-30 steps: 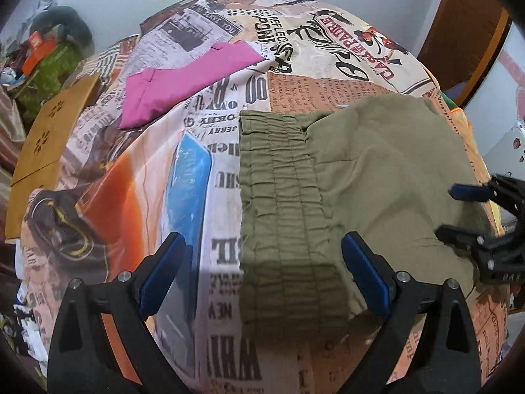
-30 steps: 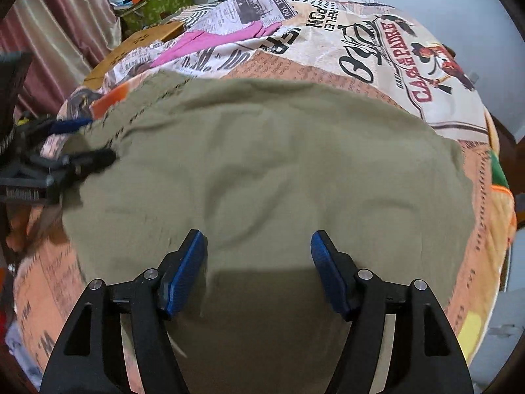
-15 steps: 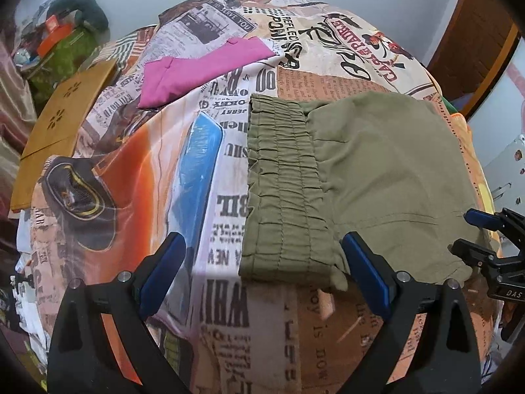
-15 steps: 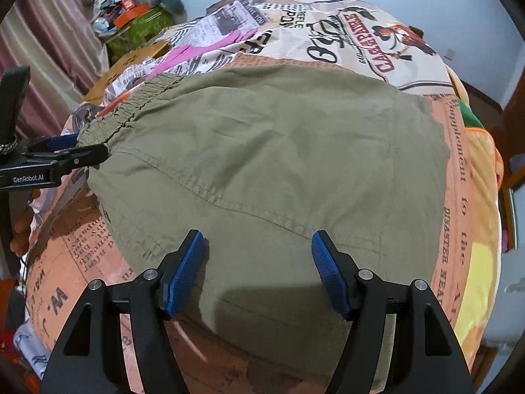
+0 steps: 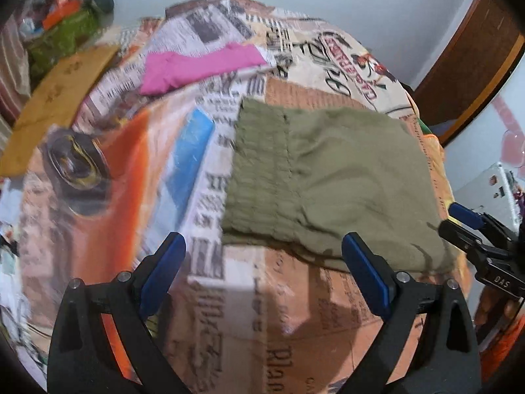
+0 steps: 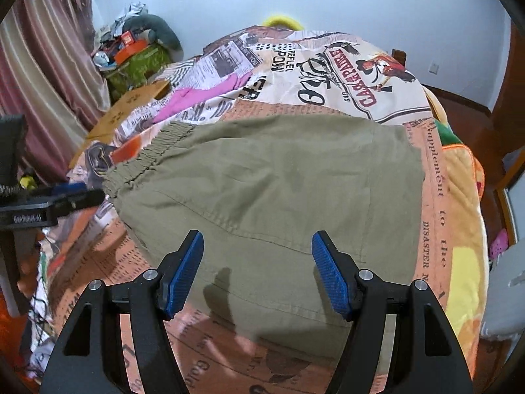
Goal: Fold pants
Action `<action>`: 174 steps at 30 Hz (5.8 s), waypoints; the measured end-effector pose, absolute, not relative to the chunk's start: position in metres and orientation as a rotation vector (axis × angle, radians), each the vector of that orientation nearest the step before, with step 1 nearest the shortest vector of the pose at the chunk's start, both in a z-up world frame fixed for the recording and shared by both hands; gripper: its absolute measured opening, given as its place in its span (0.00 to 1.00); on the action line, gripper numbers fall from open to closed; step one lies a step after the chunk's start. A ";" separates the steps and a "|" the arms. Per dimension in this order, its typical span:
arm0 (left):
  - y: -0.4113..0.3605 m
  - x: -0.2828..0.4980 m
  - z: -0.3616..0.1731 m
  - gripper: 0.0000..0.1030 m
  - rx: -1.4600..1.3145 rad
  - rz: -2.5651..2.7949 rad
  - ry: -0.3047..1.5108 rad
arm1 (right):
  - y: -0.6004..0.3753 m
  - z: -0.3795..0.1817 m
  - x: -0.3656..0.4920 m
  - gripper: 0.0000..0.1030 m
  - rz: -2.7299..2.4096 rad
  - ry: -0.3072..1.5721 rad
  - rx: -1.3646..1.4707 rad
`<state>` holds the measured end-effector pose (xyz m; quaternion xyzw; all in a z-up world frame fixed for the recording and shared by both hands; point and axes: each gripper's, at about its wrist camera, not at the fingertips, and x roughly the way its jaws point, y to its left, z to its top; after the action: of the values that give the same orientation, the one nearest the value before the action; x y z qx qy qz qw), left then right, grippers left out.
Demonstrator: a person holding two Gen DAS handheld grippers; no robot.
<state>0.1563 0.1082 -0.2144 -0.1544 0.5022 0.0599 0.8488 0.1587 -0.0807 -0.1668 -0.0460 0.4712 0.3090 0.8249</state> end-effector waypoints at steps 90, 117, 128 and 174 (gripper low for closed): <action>-0.014 0.171 -0.115 0.23 -0.012 -0.042 0.701 | -0.147 -0.217 0.135 0.65 0.568 1.146 0.112; -0.086 0.198 -0.190 0.22 0.046 -0.267 1.011 | -0.150 -0.217 0.136 0.65 0.558 1.140 0.132; -0.059 0.177 -0.167 0.60 -0.031 -0.288 0.991 | -0.172 -0.182 0.138 0.65 0.494 1.038 0.125; 0.061 0.362 -0.265 0.76 0.209 0.057 1.186 | -0.146 -0.198 0.142 0.72 0.527 1.073 0.107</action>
<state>0.3620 0.0612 -0.2646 0.0985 0.5579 0.0266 0.8236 0.1415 -0.1460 -0.1984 0.0502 0.5048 0.2479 0.8253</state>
